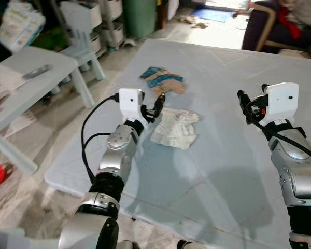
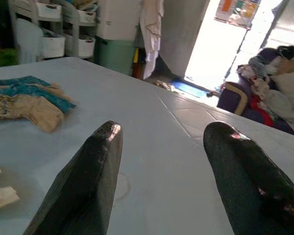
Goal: Picking trash to rubbish bin
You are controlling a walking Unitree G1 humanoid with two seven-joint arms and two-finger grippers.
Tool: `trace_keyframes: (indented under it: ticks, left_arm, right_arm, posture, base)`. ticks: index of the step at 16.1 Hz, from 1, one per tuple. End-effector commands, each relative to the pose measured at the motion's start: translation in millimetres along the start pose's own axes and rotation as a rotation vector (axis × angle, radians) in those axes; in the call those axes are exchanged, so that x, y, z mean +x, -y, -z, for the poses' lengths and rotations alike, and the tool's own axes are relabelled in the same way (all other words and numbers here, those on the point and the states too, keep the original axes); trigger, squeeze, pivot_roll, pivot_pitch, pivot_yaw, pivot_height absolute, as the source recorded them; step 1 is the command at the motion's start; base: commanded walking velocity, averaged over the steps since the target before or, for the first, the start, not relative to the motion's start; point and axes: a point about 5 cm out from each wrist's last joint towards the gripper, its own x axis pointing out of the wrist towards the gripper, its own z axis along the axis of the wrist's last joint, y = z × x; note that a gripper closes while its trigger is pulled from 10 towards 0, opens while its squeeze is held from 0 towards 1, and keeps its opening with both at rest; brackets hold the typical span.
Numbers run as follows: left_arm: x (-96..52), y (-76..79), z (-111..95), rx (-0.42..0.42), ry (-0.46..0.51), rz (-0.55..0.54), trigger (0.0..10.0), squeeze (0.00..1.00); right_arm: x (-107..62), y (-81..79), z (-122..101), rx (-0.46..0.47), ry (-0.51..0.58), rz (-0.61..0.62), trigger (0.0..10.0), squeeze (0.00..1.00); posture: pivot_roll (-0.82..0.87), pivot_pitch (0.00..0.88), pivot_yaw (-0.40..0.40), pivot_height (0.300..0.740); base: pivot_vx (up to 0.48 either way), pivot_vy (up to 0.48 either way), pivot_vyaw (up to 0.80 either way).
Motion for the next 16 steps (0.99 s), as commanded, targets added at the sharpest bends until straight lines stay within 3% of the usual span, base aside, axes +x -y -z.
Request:
trace_keyframes:
  ticks: [1,10,16]
  left_arm:
    - [4.8,2.5,-7,0.012,0.024,0.011,10.0,0.0]
    - [6.1,-5.5,-15,0.015,0.04,-0.012,10.0,0.0]
    - [4.4,-11.6,-21,0.007,0.066,-0.03,10.0,0.0]
  right_arm:
    - [0.4,-1.1,-8,-0.003,0.024,-0.003,10.0,0.0]
    - [3.0,-3.1,-8,0.009,0.023,0.002,10.0,0.0]
    - [3.6,-10.1,-8,0.012,0.036,-0.024,10.0,0.0]
  posture:
    - [-0.18,0.075,0.011,0.74]
    - [-0.16,0.079,0.014,0.74]
    - [-0.15,0.083,0.006,0.74]
  base:
    - [0.0,0.0,-0.78]
    - [0.0,0.0,-0.78]
    - [0.0,0.0,0.0]
